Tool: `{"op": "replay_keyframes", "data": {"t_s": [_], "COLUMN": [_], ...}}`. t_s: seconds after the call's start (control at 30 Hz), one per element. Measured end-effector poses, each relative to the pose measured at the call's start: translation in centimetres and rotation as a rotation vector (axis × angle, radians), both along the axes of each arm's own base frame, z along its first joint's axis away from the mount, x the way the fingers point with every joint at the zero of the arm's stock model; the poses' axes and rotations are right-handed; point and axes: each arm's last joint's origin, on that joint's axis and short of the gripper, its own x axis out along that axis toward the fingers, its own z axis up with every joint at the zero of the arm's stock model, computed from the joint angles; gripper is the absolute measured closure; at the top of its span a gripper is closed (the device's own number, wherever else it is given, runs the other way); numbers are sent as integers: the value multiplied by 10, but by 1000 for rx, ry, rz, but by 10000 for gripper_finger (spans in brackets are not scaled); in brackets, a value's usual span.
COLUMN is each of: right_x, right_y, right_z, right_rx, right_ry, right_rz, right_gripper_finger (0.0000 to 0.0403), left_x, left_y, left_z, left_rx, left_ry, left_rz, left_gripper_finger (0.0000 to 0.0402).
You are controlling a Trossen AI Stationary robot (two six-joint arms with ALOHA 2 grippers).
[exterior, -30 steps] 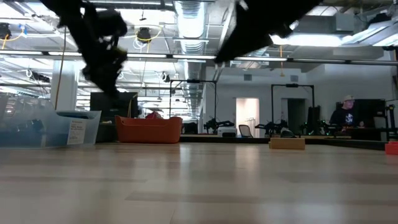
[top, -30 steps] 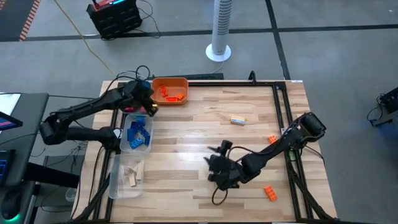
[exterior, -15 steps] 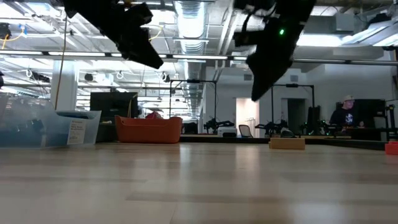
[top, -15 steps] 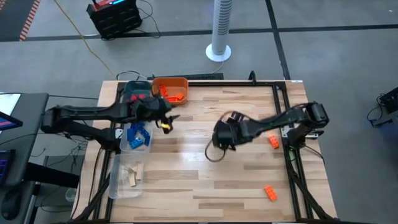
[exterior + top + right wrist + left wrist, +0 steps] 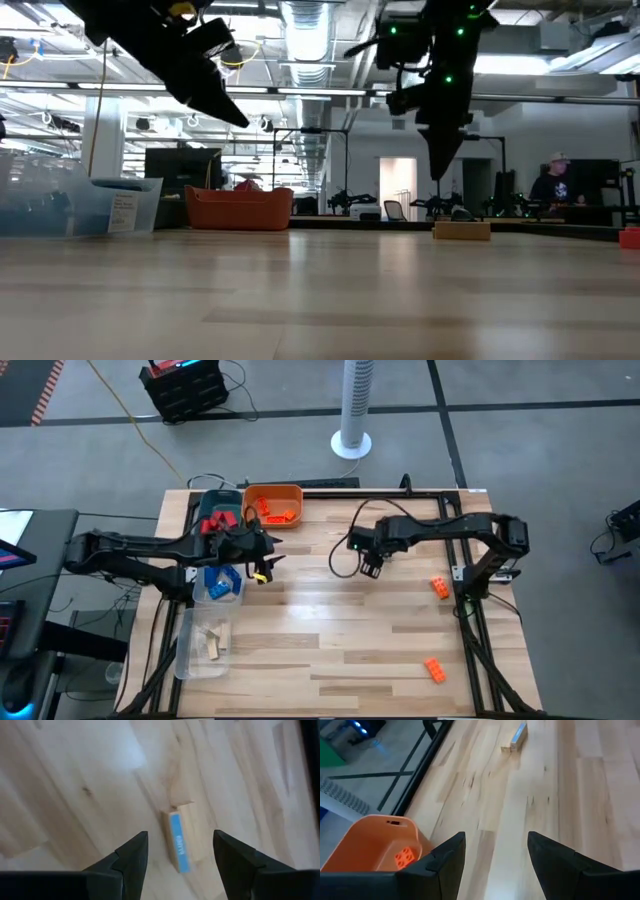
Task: Sort blocks
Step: Put the wooden brown block into the bottom transparent bin
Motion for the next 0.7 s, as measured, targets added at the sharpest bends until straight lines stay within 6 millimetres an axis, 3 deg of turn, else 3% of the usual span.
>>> {"op": "replay_keyframes", "data": {"t_s": [0.23,0.43,0.7], "right_x": [-10,-23,-33], "right_y": [-22,-25,-27], "right_z": [-24,-50,-69], "right_rx": [61,94,136], "right_ry": [20,44,34], "right_rz": [-7,-20,-25], "right_gripper_finger": [195,206,207], "left_x": [-10,-17,-21], "left_y": [1,-1,-1], "left_z": [-5,-4,-1], "left_rx": [-31,-50,-62], "left_ry": [82,78,63], "left_rz": [19,18,27], "left_gripper_finger": [194,194,194]}}
